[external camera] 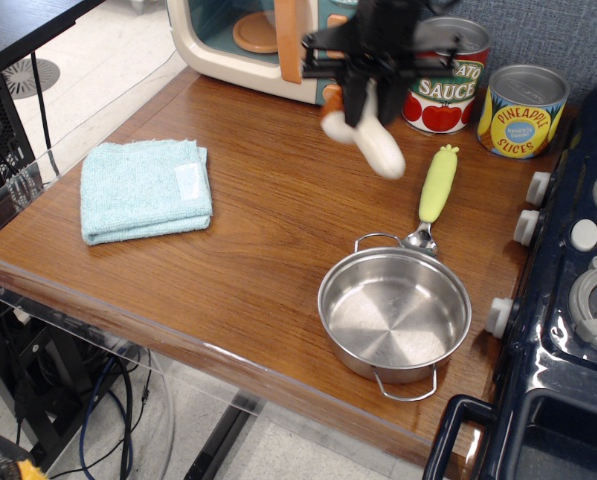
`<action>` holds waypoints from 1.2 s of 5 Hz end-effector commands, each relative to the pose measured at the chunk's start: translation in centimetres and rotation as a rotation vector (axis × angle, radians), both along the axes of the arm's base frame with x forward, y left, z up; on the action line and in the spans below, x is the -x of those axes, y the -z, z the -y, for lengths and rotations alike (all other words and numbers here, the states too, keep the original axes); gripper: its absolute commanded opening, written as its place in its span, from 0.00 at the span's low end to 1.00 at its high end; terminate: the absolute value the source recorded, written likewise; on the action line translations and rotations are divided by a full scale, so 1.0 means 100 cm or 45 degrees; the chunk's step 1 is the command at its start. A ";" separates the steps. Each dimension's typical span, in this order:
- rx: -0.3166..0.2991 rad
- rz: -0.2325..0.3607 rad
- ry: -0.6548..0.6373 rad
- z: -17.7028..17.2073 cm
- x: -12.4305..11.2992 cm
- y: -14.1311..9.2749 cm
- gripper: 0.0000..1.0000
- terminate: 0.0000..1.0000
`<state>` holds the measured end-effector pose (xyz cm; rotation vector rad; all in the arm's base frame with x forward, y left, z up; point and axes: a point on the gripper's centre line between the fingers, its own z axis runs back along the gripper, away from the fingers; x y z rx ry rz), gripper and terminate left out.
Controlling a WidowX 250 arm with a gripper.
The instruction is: Pickup mushroom from the plate and place it on the top left of the table
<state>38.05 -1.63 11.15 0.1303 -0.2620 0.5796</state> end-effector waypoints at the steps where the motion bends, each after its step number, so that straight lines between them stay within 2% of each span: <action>1: -0.079 0.045 -0.180 -0.064 -0.047 -0.011 0.00 0.00; 3: -0.134 -0.009 -0.388 -0.128 -0.055 0.012 0.00 0.00; 4: -0.148 -0.038 -0.427 -0.144 -0.055 0.026 0.00 0.00; 6: -0.126 -0.068 -0.410 -0.151 -0.059 0.046 0.00 0.00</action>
